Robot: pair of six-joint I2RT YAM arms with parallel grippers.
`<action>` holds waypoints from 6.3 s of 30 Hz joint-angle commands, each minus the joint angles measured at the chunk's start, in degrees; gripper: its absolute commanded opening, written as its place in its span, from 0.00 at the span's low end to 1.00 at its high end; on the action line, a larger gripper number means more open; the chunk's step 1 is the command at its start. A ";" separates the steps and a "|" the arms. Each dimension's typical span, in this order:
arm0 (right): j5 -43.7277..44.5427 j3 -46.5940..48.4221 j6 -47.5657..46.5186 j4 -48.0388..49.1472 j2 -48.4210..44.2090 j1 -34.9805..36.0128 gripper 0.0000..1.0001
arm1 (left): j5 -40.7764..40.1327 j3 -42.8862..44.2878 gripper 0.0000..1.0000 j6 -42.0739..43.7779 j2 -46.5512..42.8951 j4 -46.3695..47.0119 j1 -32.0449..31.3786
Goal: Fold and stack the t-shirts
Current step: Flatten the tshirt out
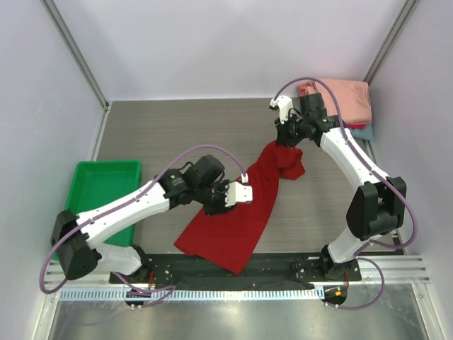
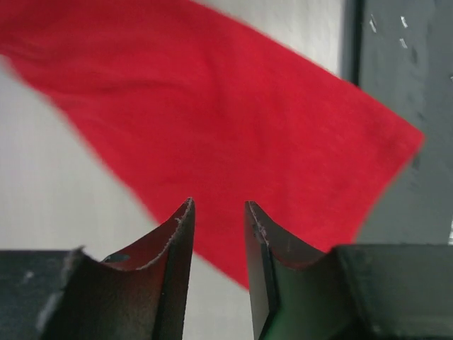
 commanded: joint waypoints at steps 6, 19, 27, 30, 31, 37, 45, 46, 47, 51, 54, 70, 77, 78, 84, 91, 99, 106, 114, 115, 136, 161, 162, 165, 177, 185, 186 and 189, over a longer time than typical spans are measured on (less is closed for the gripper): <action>-0.45 2.57 -0.89 2.83 1.69 -0.25 0.01 | 6.72 -4.65 0.46 -7.25 14.80 1.41 -1.12; -0.19 0.73 0.25 3.27 0.10 -0.25 0.01 | 4.26 -0.35 0.19 -10.86 28.17 2.22 -1.83; 0.52 1.78 0.69 2.83 -2.17 -0.34 0.01 | 1.28 1.41 0.00 -8.32 18.28 -2.87 -0.60; 0.43 1.96 0.95 2.04 -4.63 -0.25 0.01 | 0.13 1.85 0.00 -7.26 11.25 -5.34 0.98; 0.34 1.52 0.96 2.04 -5.34 -0.25 0.01 | -0.04 1.50 0.00 -6.39 9.82 -5.69 1.07; 0.34 -0.33 0.87 2.04 -6.93 -0.25 0.01 | 3.56 -5.87 0.36 -6.03 7.43 -5.79 0.11; 0.60 -0.59 0.34 1.95 -5.87 -0.25 0.01 | 1.72 -12.39 0.47 -7.07 15.51 0.88 -3.58; 0.43 -0.76 0.43 1.95 -5.87 -0.25 0.01 | 0.93 -12.56 0.50 -7.17 16.31 1.50 -3.67; 0.34 -0.85 0.43 1.95 -5.78 -0.25 0.01 | 0.57 -12.39 0.50 -7.34 17.27 1.94 -3.76; -0.01 -1.12 0.60 2.21 -5.61 -0.34 0.01 | -1.01 -11.07 0.39 -7.61 22.97 3.44 -3.94; 0.16 -1.29 0.52 2.30 -5.70 -0.25 0.01 | -1.89 -9.14 0.04 -8.04 25.27 2.92 -3.94; -4.65 -5.68 1.48 -4.45 -25.10 -0.25 0.01 | -15.35 -0.09 0.01 3.37 -16.98 -6.48 2.39; -8.10 -11.75 -0.17 -17.20 -39.35 -0.34 0.01 | -8.65 3.78 0.05 4.78 -22.97 -21.70 4.85; -7.31 -11.75 -0.80 -17.38 -39.71 -0.16 0.01 | -9.53 3.52 0.05 5.05 -24.45 -20.74 4.85; -2.48 -12.11 -0.54 -5.72 -23.67 -0.34 0.01 | -16.67 -5.53 0.09 12.51 -17.47 -1.15 11.41; 6.58 9.99 1.04 -0.33 6.51 -4.73 0.66 | -19.74 23.65 0.49 -10.47 22.35 3.71 35.59; -6.50 6.21 -7.62 -17.45 0.38 -5.17 0.59 | -2.96 22.70 0.39 -11.94 17.38 -3.22 35.45; -12.40 -7.97 -19.51 -30.82 -8.33 -4.03 0.57 | 6.09 7.32 0.43 -0.50 10.78 -17.19 27.09; -8.28 -9.91 -22.51 -26.53 -8.69 5.18 0.60 | 7.70 -5.87 0.53 -0.84 8.14 -15.99 19.98; -8.10 -9.65 -22.60 -25.57 -8.25 6.33 0.60 | 7.52 -6.67 0.54 -1.10 8.05 -15.20 18.92; -6.96 -12.54 -27.87 -15.64 3.18 18.03 0.64 | 0.48 -14.68 0.52 -6.46 17.09 -2.37 17.07; 11.76 2.45 -28.75 -2.45 -12.11 18.47 0.01 | -3.81 14.80 0.00 2.31 13.85 -13.34 30.33; 13.59 4.23 -28.75 -0.88 -11.50 17.69 0.01 | -4.61 17.73 0.00 2.93 14.37 -13.61 31.65; 15.80 10.38 -28.40 2.12 -10.18 16.63 0.01 | -4.62 29.77 0.00 3.73 18.85 -15.53 34.11; 12.30 3.72 -29.81 -11.47 -24.58 17.42 0.01 | -9.19 55.63 0.00 6.11 37.92 -18.62 39.21; 14.31 -4.70 -30.95 -15.63 -31.88 17.50 0.01 | -5.15 61.71 0.00 3.91 39.78 -18.10 39.04; 14.14 -5.68 -30.95 -15.28 -31.97 17.42 0.01 | -5.06 61.70 0.00 4.17 40.30 -17.66 38.43; 12.48 -9.55 -30.16 -15.28 -31.71 17.50 0.01 | -6.81 64.15 0.01 5.92 45.47 -17.39 36.32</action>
